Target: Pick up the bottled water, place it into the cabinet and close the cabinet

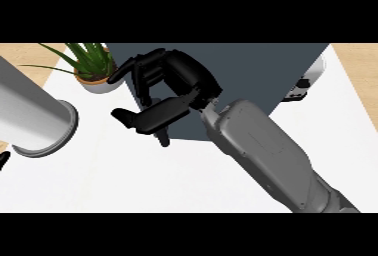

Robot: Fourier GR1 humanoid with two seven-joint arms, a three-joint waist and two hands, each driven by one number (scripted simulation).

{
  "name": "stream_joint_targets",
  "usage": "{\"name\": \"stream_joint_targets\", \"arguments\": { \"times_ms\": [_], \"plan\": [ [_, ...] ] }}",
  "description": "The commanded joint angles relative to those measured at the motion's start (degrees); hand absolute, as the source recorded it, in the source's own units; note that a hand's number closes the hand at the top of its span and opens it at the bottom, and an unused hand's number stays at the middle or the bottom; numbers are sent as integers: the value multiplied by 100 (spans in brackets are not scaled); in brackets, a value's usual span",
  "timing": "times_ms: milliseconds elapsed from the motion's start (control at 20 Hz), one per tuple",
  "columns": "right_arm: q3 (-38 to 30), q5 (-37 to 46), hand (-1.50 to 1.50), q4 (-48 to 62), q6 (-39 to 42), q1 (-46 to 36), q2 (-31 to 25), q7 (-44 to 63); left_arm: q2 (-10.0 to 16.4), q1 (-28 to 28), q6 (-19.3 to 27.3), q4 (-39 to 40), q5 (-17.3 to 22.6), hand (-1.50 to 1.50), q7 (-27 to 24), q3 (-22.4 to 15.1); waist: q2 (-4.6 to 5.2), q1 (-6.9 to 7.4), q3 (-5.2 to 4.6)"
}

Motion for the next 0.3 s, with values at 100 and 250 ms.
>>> {"name": "stream_joint_targets", "arguments": {
  "times_ms": [100,250],
  "plan": [
    [-756,292,-150,619,-442,-329,-529,-246,-69,-115,-113,108,-112,-150,27,-142,184,-158,108],
    [-775,337,-150,576,-389,-171,-669,-385,-135,-231,8,143,-145,-150,47,-147,196,-227,110]
  ]
}}
